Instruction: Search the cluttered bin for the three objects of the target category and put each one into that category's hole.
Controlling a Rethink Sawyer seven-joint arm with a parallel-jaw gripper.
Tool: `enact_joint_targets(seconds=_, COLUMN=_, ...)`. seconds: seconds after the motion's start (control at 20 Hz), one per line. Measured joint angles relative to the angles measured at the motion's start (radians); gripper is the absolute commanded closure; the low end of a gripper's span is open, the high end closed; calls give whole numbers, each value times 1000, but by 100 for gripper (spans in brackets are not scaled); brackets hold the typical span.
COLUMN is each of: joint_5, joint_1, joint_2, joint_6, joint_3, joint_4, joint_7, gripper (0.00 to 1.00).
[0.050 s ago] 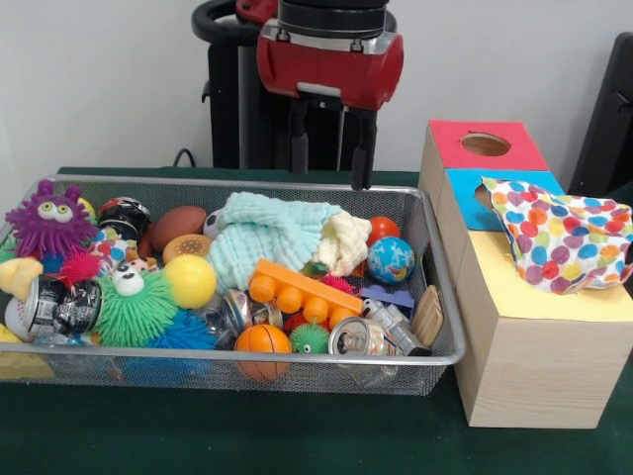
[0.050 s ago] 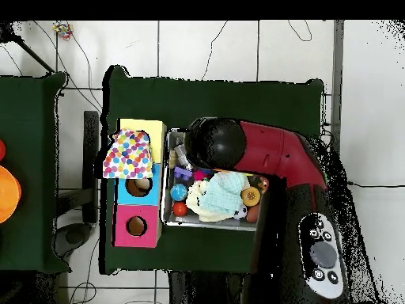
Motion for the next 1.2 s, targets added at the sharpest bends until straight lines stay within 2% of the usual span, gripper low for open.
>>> enact_joint_targets(seconds=0.5, joint_5=0, joint_1=-5, joint_2=-10, joint_6=0, joint_3=18, joint_4=11, joint_7=0, gripper=0)
enact_joint_targets(seconds=0.85, joint_5=0, joint_1=-42, joint_2=-78, joint_6=0, joint_3=50, joint_4=70, joint_7=0, gripper=0)
enact_joint_targets(seconds=1.2, joint_5=0, joint_1=-68, joint_2=-102, joint_6=0, joint_3=69, joint_4=73, joint_7=0, gripper=0)
